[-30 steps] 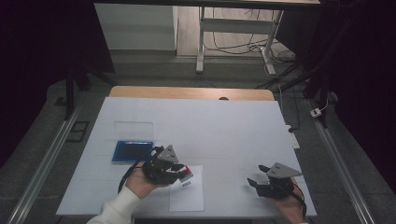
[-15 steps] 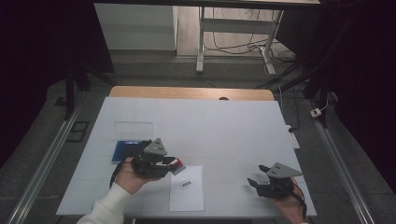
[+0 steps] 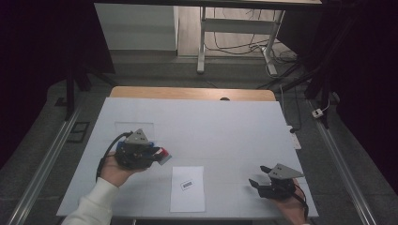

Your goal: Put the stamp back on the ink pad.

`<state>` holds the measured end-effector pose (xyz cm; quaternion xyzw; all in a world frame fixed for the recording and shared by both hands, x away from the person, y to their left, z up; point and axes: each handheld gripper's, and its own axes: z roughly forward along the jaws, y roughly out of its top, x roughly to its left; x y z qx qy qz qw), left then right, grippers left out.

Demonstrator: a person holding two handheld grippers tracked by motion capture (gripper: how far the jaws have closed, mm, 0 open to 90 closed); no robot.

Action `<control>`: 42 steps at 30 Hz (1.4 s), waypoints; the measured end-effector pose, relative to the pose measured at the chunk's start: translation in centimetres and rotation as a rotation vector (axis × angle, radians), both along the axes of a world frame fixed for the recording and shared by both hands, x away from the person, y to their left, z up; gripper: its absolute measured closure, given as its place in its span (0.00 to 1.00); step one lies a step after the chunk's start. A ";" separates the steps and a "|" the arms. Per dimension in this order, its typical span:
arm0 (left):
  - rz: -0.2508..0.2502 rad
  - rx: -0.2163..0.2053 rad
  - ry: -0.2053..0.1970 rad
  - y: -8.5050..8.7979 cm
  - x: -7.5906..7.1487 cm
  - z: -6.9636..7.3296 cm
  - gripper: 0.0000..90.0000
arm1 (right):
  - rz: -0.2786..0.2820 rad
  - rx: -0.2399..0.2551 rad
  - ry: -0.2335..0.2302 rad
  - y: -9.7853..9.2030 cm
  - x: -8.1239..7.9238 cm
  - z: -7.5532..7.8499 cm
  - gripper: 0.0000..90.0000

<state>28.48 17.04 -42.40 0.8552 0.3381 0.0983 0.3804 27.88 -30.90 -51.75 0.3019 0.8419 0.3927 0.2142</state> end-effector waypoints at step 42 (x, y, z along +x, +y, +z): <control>0.232 0.237 0.164 6.4 5.4 -5.7 0.78 | -0.002 -0.004 0.009 -0.1 0.0 -0.1 0.34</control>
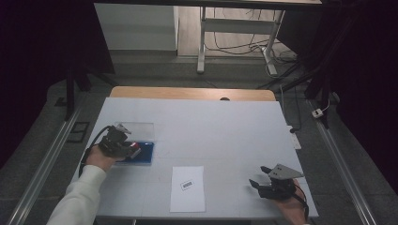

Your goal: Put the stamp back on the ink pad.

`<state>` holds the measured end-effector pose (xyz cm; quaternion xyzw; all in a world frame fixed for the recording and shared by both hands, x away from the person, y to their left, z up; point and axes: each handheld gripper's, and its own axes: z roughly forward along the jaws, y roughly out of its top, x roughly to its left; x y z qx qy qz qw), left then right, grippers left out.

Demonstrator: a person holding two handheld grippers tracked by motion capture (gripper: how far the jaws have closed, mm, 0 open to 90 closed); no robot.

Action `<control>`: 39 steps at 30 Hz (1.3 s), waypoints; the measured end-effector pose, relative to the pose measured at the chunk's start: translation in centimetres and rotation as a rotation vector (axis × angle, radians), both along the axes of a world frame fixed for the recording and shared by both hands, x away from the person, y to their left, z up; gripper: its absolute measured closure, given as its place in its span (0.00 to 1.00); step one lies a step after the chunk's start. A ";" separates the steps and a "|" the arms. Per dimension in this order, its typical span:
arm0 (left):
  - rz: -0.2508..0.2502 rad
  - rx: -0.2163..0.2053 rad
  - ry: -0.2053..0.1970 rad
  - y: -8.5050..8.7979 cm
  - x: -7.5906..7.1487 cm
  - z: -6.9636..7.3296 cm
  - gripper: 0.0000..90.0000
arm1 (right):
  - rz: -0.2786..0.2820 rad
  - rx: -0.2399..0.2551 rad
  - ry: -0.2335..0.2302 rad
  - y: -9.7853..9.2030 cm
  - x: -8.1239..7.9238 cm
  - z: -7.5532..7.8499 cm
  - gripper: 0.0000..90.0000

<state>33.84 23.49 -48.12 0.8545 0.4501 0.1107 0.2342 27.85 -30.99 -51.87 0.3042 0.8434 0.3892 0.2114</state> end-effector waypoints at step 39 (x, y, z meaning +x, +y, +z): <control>-0.039 -0.231 -0.290 -0.3 -12.5 -1.2 0.34 | -0.012 0.020 -0.010 -0.6 -0.1 0.2 0.34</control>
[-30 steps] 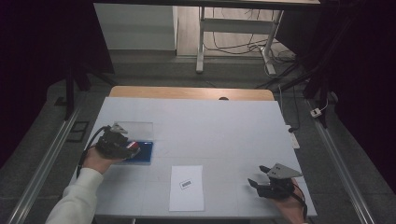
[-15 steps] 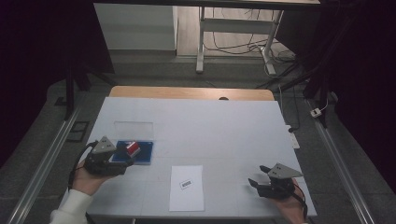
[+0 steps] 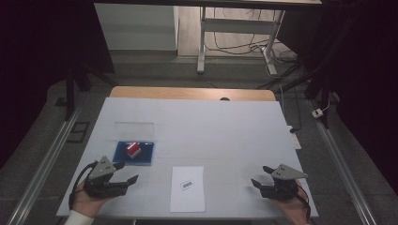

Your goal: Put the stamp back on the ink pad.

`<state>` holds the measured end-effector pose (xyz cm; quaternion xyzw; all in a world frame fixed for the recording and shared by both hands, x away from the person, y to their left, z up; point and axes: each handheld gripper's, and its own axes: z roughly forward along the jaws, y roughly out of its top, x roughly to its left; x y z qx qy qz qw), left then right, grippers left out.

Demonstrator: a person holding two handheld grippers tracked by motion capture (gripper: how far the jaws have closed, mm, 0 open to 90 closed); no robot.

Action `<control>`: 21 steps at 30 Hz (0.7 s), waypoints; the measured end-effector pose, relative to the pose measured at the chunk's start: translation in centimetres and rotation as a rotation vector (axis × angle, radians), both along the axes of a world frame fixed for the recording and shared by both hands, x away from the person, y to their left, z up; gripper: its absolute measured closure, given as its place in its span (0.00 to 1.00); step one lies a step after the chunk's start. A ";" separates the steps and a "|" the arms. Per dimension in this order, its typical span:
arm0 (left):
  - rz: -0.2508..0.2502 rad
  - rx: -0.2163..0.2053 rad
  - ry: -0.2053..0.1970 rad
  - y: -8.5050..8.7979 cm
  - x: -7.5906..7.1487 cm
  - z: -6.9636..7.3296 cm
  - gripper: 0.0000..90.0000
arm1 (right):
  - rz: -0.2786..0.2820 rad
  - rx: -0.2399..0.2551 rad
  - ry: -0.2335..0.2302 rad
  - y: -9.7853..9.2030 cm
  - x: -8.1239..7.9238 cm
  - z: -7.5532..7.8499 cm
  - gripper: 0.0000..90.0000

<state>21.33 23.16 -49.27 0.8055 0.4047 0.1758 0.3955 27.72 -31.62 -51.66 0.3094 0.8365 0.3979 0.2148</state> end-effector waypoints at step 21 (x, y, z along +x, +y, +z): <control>0.004 0.010 0.003 -0.1 -0.4 -1.5 0.34 | 0.023 0.020 -0.019 0.0 -0.2 0.2 0.34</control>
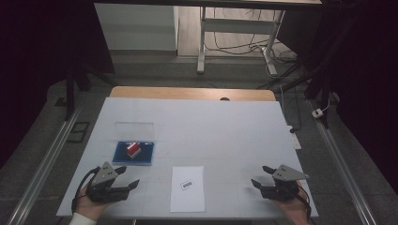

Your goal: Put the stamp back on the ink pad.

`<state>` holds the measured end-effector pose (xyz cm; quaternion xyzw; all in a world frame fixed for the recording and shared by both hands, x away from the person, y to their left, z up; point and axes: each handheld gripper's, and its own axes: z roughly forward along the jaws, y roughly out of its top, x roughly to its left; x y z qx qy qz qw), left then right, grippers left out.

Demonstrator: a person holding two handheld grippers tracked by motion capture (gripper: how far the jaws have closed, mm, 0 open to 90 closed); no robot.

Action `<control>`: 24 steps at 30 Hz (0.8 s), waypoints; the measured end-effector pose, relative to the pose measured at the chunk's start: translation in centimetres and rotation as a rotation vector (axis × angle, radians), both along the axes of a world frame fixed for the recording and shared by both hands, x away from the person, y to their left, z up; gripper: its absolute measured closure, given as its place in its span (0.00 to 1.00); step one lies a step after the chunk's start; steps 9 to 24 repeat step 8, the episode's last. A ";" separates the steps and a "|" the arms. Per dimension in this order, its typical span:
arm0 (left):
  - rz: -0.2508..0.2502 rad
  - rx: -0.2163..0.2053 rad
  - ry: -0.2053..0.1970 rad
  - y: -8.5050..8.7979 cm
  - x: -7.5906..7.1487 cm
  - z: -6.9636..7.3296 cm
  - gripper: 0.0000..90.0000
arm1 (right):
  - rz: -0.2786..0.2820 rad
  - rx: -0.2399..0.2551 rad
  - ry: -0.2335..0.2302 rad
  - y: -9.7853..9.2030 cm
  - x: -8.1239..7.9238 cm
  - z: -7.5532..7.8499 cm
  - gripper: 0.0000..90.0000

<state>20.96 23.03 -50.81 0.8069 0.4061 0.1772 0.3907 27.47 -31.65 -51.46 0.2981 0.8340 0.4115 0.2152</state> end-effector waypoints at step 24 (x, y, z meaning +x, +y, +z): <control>0.001 -0.006 0.003 0.1 0.1 -0.1 0.34 | 0.018 0.002 -0.004 0.1 -0.1 0.1 0.34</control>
